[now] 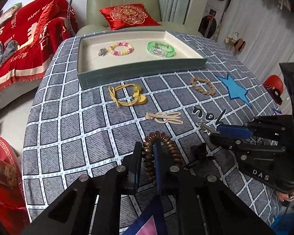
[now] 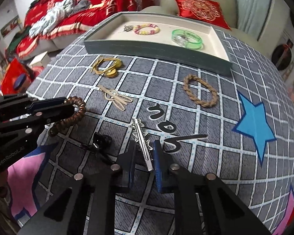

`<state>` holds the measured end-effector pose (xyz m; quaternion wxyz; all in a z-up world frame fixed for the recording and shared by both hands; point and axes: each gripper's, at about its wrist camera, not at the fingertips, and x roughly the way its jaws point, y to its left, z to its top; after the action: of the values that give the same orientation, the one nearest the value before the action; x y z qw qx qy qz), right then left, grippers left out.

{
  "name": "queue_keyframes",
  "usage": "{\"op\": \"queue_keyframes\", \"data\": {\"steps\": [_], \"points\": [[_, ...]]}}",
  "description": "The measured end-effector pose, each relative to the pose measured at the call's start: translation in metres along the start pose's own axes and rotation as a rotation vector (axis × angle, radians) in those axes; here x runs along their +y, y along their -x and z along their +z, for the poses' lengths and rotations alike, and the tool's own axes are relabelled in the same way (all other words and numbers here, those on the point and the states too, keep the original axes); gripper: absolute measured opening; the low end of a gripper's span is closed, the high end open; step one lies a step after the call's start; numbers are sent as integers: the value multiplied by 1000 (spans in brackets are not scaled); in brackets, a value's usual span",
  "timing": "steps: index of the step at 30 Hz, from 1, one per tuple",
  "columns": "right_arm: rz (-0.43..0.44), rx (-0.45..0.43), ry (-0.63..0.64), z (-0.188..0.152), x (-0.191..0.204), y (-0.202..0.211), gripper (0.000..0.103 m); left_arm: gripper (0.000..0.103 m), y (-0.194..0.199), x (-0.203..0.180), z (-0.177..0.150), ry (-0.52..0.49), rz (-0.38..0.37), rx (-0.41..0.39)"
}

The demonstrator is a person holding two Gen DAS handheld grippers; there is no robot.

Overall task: Organize jewelry
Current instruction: 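Grasp the spiky silver hair clip with the right tool while the left grasps the brown coiled bracelet, then carry both items into the cream tray and open both tools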

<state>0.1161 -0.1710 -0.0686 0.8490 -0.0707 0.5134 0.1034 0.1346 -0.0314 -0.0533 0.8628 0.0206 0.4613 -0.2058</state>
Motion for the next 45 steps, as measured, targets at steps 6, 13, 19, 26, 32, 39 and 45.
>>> {"op": "queue_keyframes", "data": {"steps": [6,13,19,26,32,39,45], "points": [[31,-27,-98,-1,-15,13,19,29,13,5,5,12,-9,-35],[76,-59,-190,9,-33,29,19,29,33,16,25,28,-21,-98],[96,-107,-240,31,-46,46,19,29,45,26,57,34,-24,-162],[111,-153,-256,81,-58,58,19,29,41,34,100,36,-17,-201],[141,-145,-270,130,-66,37,19,29,22,47,139,47,-7,-199],[171,-84,-303,169,-73,-12,19,29,-22,60,167,49,25,-136],[179,-15,-299,182,-71,-59,19,29,-64,64,170,46,45,-61]]}}
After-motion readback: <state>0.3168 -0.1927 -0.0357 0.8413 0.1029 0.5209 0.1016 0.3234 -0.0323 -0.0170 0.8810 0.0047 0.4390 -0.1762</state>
